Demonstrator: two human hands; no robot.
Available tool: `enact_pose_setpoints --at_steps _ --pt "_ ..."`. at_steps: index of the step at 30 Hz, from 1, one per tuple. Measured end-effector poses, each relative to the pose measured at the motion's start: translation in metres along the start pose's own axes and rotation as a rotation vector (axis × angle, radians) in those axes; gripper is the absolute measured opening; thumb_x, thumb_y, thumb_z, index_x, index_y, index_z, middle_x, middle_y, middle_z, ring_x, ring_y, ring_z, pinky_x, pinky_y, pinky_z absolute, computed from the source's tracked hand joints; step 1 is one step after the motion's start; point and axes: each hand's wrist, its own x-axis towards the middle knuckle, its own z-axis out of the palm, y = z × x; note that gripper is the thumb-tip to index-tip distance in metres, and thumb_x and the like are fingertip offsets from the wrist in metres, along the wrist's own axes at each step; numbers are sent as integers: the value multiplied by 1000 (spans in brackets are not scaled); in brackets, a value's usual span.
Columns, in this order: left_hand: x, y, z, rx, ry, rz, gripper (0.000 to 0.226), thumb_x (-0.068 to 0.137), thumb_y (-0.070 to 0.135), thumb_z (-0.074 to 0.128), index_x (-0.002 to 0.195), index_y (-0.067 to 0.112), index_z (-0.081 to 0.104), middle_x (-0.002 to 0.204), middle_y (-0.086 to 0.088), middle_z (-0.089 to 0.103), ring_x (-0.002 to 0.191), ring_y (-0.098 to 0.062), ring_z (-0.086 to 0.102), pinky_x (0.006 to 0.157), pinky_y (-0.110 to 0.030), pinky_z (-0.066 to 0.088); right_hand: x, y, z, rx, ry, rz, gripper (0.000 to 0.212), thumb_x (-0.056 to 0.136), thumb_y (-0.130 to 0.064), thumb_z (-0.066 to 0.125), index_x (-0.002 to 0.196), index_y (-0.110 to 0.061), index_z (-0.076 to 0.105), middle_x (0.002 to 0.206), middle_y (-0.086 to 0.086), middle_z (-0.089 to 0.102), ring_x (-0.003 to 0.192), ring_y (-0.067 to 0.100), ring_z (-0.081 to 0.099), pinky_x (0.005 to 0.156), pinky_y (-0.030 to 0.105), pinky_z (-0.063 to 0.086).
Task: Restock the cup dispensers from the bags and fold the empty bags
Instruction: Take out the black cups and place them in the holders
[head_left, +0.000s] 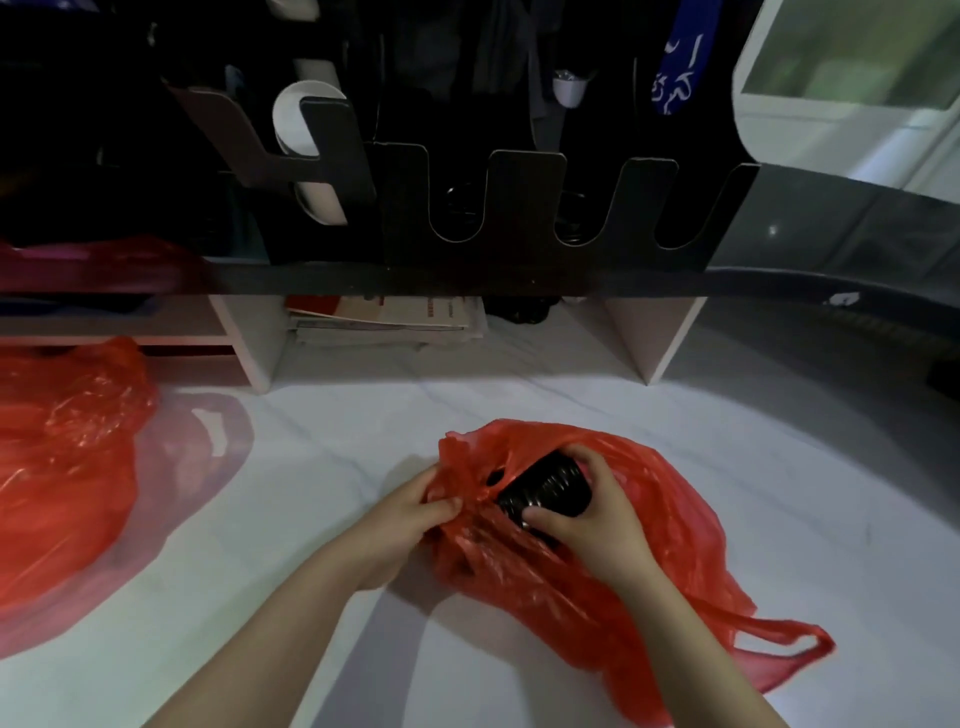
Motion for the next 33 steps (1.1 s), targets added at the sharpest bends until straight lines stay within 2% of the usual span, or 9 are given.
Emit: enact_pose_setpoints --at_steps 2,5,8,13,18,22,24,29,33 --pt "-8 -2 -11 33 15 28 40 92 -2 53 125 19 55 114 -6 69 105 -21 65 87 -29 52 -2 2 -1 2 22 -15 71 62 -34 86 112 -52 40 107 -31 53 98 -10 54 72 4 41" --pt "-12 -4 -23 161 255 131 43 86 -11 56 120 15 60 111 -10 69 103 -26 64 93 -39 50 -5 5 0 -20 61 -45 67 64 -32 85 112 -51 42 109 -28 55 100 -8 54 73 3 40" --pt "-17 -5 -32 294 409 172 46 80 -12 62 104 27 64 97 -2 71 94 -24 66 84 -33 53 -6 7 3 -44 125 -58 67 67 -29 83 121 -39 46 117 -17 57 107 3 54 84 14 40" --pt "-20 -7 -11 280 220 2 53 80 -10 60 117 28 53 81 -14 71 71 -25 69 63 -30 54 -12 0 13 -187 126 -168 64 75 -27 77 132 -32 47 124 -17 49 113 -2 40 93 20 34" --pt "-14 -8 9 378 336 64 61 77 -8 57 125 29 48 87 -18 64 68 -25 64 69 -42 56 -18 -3 16 -141 -20 -94 60 83 -18 59 137 -36 42 130 -10 40 120 9 42 90 22 32" --pt "-9 -7 19 471 356 107 59 77 -2 60 127 26 48 86 -5 65 76 -22 66 73 -43 57 -21 -13 18 -172 -43 -78 76 61 -53 66 131 -44 37 131 -11 32 123 9 29 101 30 30" --pt "-6 -7 23 484 346 111 57 78 1 63 127 26 49 90 -2 66 81 -22 66 77 -45 56 -22 -17 23 -276 -7 -62 89 51 -64 65 131 -39 34 134 -6 30 126 15 25 104 34 31" --pt "-4 -6 26 501 320 119 58 78 0 64 128 25 49 90 0 65 82 -24 67 79 -46 56 -22 -14 33 -471 67 -16 111 53 -66 68 142 -30 11 145 2 14 131 31 21 110 44 26" --pt "-2 -4 25 466 298 111 57 78 -3 63 123 30 52 87 -3 66 76 -22 68 73 -43 58 -16 -10 37 -536 60 5 116 61 -68 63 147 -31 -6 153 -1 -8 139 27 3 115 54 9"
